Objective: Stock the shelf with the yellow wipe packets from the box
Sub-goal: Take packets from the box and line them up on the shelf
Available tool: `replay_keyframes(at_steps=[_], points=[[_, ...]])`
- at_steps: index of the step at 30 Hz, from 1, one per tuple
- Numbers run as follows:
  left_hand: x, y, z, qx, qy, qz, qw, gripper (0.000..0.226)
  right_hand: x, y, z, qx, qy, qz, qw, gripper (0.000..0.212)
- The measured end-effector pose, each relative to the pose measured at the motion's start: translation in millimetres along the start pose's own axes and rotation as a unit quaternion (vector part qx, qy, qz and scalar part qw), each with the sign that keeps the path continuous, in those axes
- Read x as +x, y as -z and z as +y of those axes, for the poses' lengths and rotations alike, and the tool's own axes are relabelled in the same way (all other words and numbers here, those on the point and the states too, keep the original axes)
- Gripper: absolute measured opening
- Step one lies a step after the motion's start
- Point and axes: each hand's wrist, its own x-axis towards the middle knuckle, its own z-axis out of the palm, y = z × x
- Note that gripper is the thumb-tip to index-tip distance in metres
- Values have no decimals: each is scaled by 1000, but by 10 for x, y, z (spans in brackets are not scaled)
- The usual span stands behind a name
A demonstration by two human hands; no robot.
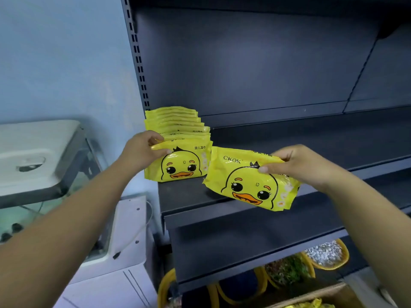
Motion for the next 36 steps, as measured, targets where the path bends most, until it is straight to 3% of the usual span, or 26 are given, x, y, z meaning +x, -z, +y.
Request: replay_keyframes(at_steps=[4,8,11,13,18,20,26,31,36], points=[[-131,-7,-66,-72,50,28,996,63,230,-180,-162,-68,32,-30,997,13],[-411,67,-300,-188,148,18,971,58,566,-468,-391,-126,71,-77,986,23],[-640,74,-441,-241,184,23,953,56,783,-686,-560,-146,93,-94,980,42],[-773,31,-446,-264,191,1,946,58,893,-822,-644,-183,108,-104,972,40],[-878,-74,-319,-269,170,-45,947,61,1006,-1039,-714,-347,160,-36,923,20],[-866,-100,-306,-257,148,-57,953,55,1036,-1043,-655,-375,162,13,913,36],[-938,-166,-286,-243,174,-17,954,63,790,-1132,-216,-173,110,145,968,74],[-1133,-86,-184,-226,145,117,956,49,342,-1173,201,-64,105,212,970,59],[-1603,-139,136,-162,63,127,977,36,-270,-1076,457,-49,121,197,972,35]])
